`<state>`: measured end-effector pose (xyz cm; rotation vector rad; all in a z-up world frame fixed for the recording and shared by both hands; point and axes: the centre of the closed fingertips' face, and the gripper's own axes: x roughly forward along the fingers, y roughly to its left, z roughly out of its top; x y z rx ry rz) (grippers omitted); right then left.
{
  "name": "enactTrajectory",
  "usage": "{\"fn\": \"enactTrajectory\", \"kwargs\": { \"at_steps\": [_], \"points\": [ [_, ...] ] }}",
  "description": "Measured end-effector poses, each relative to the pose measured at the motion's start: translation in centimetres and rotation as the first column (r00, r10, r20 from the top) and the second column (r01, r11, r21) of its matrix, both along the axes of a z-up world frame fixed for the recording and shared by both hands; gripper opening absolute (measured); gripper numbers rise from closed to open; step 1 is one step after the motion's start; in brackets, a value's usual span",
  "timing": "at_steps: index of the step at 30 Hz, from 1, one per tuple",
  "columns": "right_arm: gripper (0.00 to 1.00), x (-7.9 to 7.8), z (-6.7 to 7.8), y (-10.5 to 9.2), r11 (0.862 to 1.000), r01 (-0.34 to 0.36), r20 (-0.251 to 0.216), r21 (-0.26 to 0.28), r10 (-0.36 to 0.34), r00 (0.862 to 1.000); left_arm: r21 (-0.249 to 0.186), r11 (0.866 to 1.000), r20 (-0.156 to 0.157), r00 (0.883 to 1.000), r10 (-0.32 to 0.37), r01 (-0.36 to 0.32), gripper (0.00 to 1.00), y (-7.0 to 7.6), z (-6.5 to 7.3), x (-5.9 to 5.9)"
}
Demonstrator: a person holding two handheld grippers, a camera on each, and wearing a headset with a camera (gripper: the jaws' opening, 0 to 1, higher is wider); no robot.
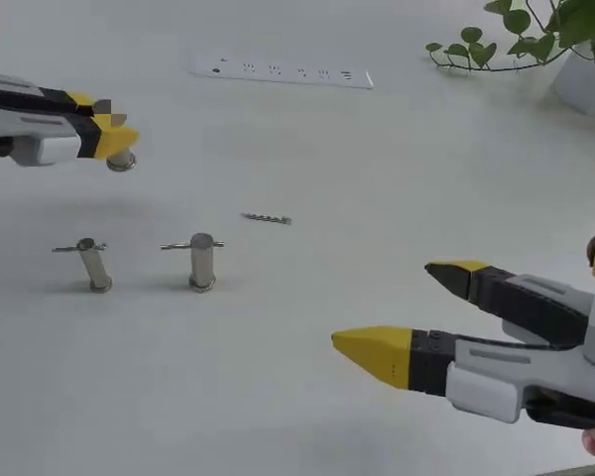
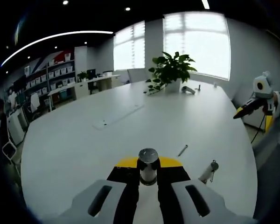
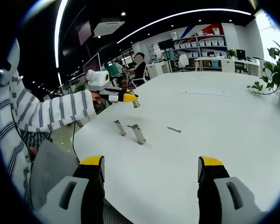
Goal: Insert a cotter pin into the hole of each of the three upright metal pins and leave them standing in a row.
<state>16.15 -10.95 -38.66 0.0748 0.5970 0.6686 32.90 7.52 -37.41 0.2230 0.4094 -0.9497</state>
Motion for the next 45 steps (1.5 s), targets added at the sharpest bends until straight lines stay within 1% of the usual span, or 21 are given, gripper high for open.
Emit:
{"fn": "enactTrajectory", "kwargs": {
  "at_steps": [4,5,8,12,17,20,21,24,26,27,32,33,35,37,38,41,44,45],
  "points": [
    [0.8,0.0,0.3,0.0,1.0,-0.003,0.013,0.002,0.003,1.0,-0.007,1.0,0.025,0.999,-0.021,0.021,0.09,0.1,1.4,-0.7],
    [0.8,0.0,0.4,0.0,1.0,-0.005,0.019,0.001,0.005,1.0,-0.009,1.0,0.036,0.999,-0.03,0.03,0.09,0.0,1.8,-0.9],
    [0.8,0.1,0.6,-0.1,1.0,-0.006,0.031,0.003,0.006,1.0,-0.012,0.998,0.054,0.997,-0.055,0.056,0.09,-0.3,2.7,-1.8],
    [0.8,0.1,0.9,-0.1,1.0,-0.008,0.044,0.002,0.008,0.999,-0.009,0.995,0.075,0.992,-0.1,0.101,0.09,-1.3,3.5,-3.3],
    [0.8,0.0,0.8,0.0,1.0,-0.012,0.051,-0.002,0.012,0.999,-0.009,0.989,0.081,0.986,-0.147,0.148,0.09,-2.8,3.8,-5.7],
    [0.8,-0.2,0.9,0.2,1.0,-0.013,0.058,0.003,0.013,0.998,-0.006,0.983,0.073,0.981,-0.181,0.182,0.09,-3.8,3.5,-7.1],
    [0.8,-0.3,0.9,0.3,1.0,-0.013,0.06,0.005,0.012,0.998,-0.003,0.981,0.073,0.978,-0.194,0.194,0.09,-4.3,3.3,-7.8],
    [0.8,-0.5,0.8,0.3,1.0,-0.012,0.06,0.003,0.012,0.998,-0.001,0.975,0.067,0.973,-0.221,0.221,0.09,-5.3,2.7,-9.2],
    [0.8,-0.7,0.7,0.4,1.0,-0.011,0.061,0.004,0.011,0.998,-0.004,0.973,0.06,0.971,-0.23,0.231,0.09,-5.8,2.4,-9.9],
    [0.8,-0.8,0.7,0.3,1.0,-0.009,0.061,0.006,0.009,0.998,-0.003,0.971,0.053,0.97,-0.239,0.239,0.09,-6.1,2.0,-10.4],
    [0.81,-1.2,0.5,0.2,1.0,0.004,0.062,0.01,-0.004,0.998,-0.002,0.968,0.025,0.968,-0.249,0.249,0.09,-7.2,0.3,-11.9],
    [0.81,-1.3,0.5,0.1,1.0,0.005,0.06,0.013,-0.006,0.998,0.001,0.967,0.013,0.967,-0.253,0.253,0.09,-7.7,0.3,-12.9],
    [0.84,-1.2,0.4,0.0,1.0,0.021,0.062,0.012,-0.021,0.998,0.017,0.965,0.004,0.965,-0.261,0.261,0.09,-8.2,-0.3,-13.7],
    [0.87,-1.2,0.4,-0.2,0.999,0.033,0.061,0.014,-0.034,0.998,0.025,0.966,-0.007,0.966,-0.257,0.257,0.09,-8.9,-1.0,-14.6],
    [0.87,-1.3,0.3,-0.2,0.999,0.036,0.057,0.017,-0.037,0.998,0.025,0.966,-0.015,0.967,-0.255,0.255,0.09,-9.1,-1.4,-14.9],
    [0.9,-1.4,0.2,-0.1,0.999,0.034,0.054,0.015,-0.034,0.998,0.03,0.968,-0.025,0.968,-0.249,0.249,0.09,-9.3,-2.3,-15.2],
    [0.91,-1.5,0.1,0.0,1.0,0.024,0.051,0.012,-0.024,0.998,0.04,0.969,-0.03,0.97,-0.242,0.243,0.09,-9.4,-3.1,-15.3],
    [0.92,-1.5,0.1,0.1,1.0,0.023,0.051,0.013,-0.023,0.998,0.043,0.97,-0.031,0.97,-0.24,0.241,0.09,-9.4,-3.4,-15.2]
  ]
}}
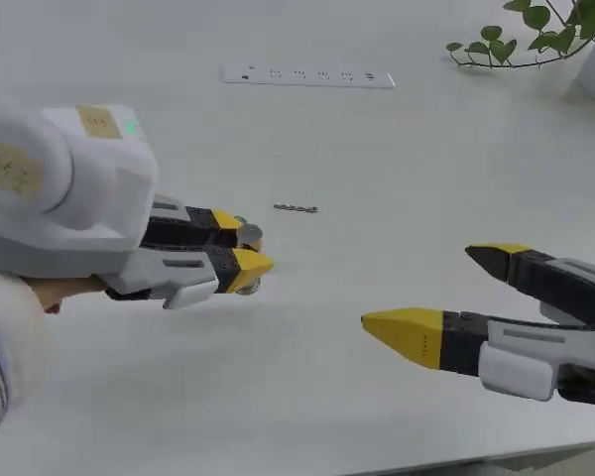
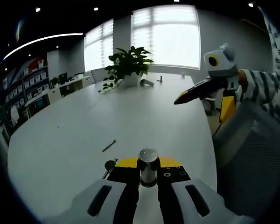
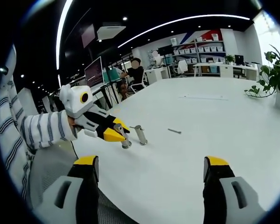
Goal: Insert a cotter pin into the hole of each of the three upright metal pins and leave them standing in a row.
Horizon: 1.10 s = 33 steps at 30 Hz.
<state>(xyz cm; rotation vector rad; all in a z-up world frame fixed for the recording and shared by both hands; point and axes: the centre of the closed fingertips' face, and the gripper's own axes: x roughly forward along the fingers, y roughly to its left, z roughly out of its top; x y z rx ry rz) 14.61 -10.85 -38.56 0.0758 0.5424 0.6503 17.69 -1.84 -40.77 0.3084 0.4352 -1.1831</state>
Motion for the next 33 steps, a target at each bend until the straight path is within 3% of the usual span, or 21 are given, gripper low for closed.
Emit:
{"fn": "enactTrajectory", "kwargs": {
  "at_steps": [15,33],
  "points": [
    [0.93,-0.5,-0.5,0.6,1.0,-0.025,-0.02,-0.007,0.025,0.999,0.014,0.999,-0.014,0.999,0.031,-0.031,0.09,-0.6,-2.7,0.2],
    [0.91,-0.6,-0.8,0.4,1.0,-0.025,-0.025,-0.015,0.025,0.999,0.022,1.0,-0.016,1.0,0.004,-0.004,0.1,-1.0,-4.0,0.0]
  ]
}}
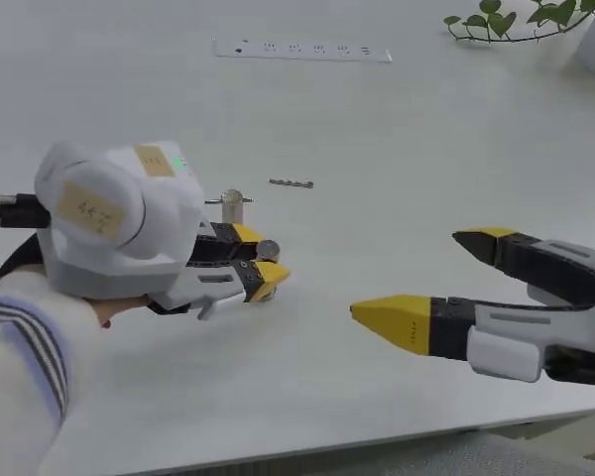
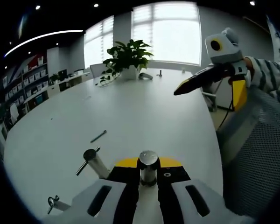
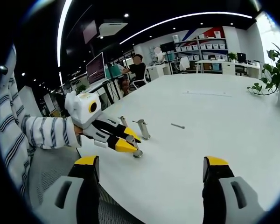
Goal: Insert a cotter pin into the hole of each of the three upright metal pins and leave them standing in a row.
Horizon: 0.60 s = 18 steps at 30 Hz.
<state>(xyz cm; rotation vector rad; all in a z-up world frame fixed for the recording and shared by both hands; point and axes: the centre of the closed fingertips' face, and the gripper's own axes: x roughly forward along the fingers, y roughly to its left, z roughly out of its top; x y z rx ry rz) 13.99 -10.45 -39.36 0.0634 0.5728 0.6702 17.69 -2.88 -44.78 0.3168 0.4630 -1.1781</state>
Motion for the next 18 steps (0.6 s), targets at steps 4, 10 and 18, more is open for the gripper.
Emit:
{"fn": "enactTrajectory", "kwargs": {
  "at_steps": [4,10,18],
  "points": [
    [0.9,0.02,0.0,0.06,1.0,-0.002,0.001,-0.001,0.002,1.0,0.012,1.0,0.003,1.0,-0.01,0.01,0.1,0.21,-0.61,-0.4],
    [0.9,0.1,-0.11,0.16,1.0,-0.01,-0.004,-0.008,0.01,1.0,-0.021,1.0,-0.004,1.0,-0.003,0.003,0.1,0.27,-0.42,-0.51],
    [0.89,0.34,-0.07,0.58,0.999,-0.039,-0.005,-0.022,0.039,0.999,-0.024,0.999,-0.018,0.999,-0.027,0.027,0.1,0.47,-0.15,-0.78]
  ]
}}
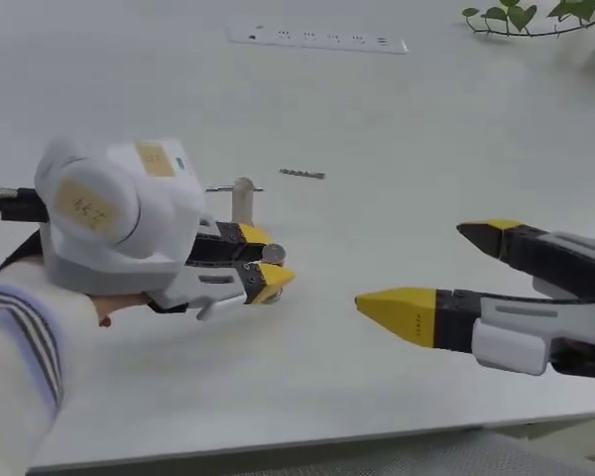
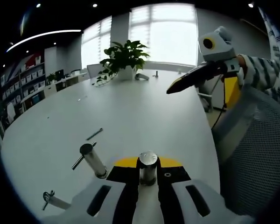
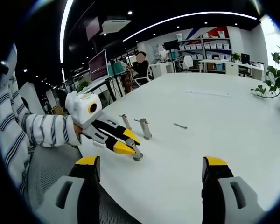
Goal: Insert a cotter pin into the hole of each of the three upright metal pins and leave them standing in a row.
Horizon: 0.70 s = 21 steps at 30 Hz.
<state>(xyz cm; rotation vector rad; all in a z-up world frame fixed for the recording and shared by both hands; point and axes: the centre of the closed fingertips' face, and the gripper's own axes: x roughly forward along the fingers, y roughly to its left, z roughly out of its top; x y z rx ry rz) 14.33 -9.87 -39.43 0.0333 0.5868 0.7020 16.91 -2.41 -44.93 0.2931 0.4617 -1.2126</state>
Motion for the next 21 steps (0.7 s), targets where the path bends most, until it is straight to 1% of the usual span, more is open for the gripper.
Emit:
{"fn": "enactTrajectory", "kwargs": {
  "at_steps": [1,2,4,5,6,7,8,9,11,12,15,18,20,21],
  "points": [
    [0.89,0.1,0.0,0.0,1.0,-0.005,-0.001,-0.003,0.005,1.0,-0.007,1.0,-0.003,1.0,0.005,-0.005,0.12,0.1,0.2,0.0],
    [0.89,0.1,0.1,0.0,1.0,-0.008,0.0,-0.005,0.008,1.0,-0.024,1.0,-0.007,1.0,0.009,-0.009,0.15,0.3,0.7,0.0],
    [0.88,0.3,0.1,0.1,1.0,-0.02,-0.001,-0.011,0.02,1.0,-0.042,0.999,-0.015,1.0,0.017,-0.018,0.23,0.7,1.3,0.0],
    [0.88,0.5,0.2,0.1,0.999,-0.028,-0.001,-0.016,0.028,1.0,-0.049,0.999,-0.01,1.0,0.016,-0.016,0.27,1.1,1.7,-0.1],
    [0.87,0.6,0.2,0.1,0.999,-0.032,0.0,-0.019,0.032,0.999,-0.056,0.998,-0.017,1.0,0.017,-0.018,0.32,1.3,1.9,-0.2],
    [0.87,0.8,0.3,0.1,0.999,-0.039,0.0,-0.023,0.039,0.999,-0.084,0.996,-0.052,0.998,0.024,-0.028,0.35,1.5,2.3,-0.5],
    [0.87,0.9,0.3,0.1,0.999,-0.043,0.0,-0.026,0.043,0.999,-0.112,0.993,-0.074,0.997,0.024,-0.032,0.38,1.6,2.8,-0.7],
    [0.87,1.0,0.4,0.1,0.999,-0.046,-0.001,-0.028,0.046,0.999,-0.136,0.99,-0.073,0.997,0.022,-0.032,0.41,1.9,3.4,-0.8],
    [0.85,1.3,0.4,0.2,0.997,-0.064,-0.006,-0.037,0.063,0.998,-0.16,0.986,-0.082,0.996,0.026,-0.039,0.45,2.3,4.1,-1.1],
    [0.85,1.5,0.4,0.2,0.996,-0.075,-0.007,-0.047,0.075,0.997,-0.171,0.984,-0.085,0.996,0.029,-0.043,0.49,2.5,4.5,-1.2],
    [0.85,2.0,0.2,0.2,0.989,-0.11,-0.008,-0.094,0.11,0.994,-0.174,0.984,-0.092,0.995,0.035,-0.051,0.6,3.0,4.8,-1.6],
    [0.84,2.7,0.2,0.5,0.984,-0.141,-0.018,-0.111,0.14,0.99,-0.149,0.987,-0.085,0.995,0.05,-0.062,0.66,3.6,4.7,-1.9],
    [0.81,3.4,0.0,0.3,0.978,-0.167,-0.023,-0.127,0.166,0.986,-0.143,0.987,-0.095,0.994,0.058,-0.071,0.7,3.9,4.6,-2.2],
    [0.81,3.7,0.0,0.3,0.975,-0.176,-0.025,-0.136,0.175,0.984,-0.14,0.987,-0.096,0.994,0.059,-0.072,0.74,4.0,4.5,-2.4]
  ]
}}
